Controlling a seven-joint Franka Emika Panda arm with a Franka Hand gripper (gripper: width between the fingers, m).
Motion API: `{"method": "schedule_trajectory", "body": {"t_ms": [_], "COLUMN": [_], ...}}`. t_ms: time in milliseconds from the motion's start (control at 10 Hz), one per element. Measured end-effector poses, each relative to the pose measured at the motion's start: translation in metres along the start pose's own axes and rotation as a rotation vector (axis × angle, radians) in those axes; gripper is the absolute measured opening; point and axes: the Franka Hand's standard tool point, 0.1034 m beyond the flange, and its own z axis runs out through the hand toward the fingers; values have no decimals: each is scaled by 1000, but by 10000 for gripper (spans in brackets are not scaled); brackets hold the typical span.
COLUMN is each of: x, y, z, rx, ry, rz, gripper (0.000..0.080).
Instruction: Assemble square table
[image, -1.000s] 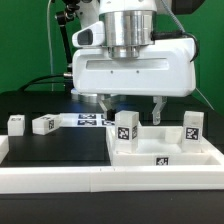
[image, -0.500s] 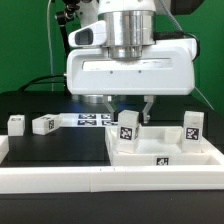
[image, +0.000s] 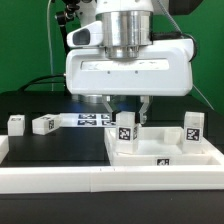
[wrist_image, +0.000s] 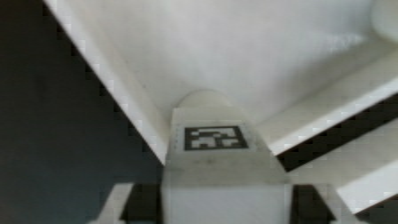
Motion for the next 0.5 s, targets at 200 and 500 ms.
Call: {"method": "schedule_trajectory", "body": {"t_ms": [200,500], "x": [1,1], "y": [2,2], "z": [0,0], "rx": [34,46], "ry": [-9,-25], "rz": [216,499], "gripper": [291,291]}}
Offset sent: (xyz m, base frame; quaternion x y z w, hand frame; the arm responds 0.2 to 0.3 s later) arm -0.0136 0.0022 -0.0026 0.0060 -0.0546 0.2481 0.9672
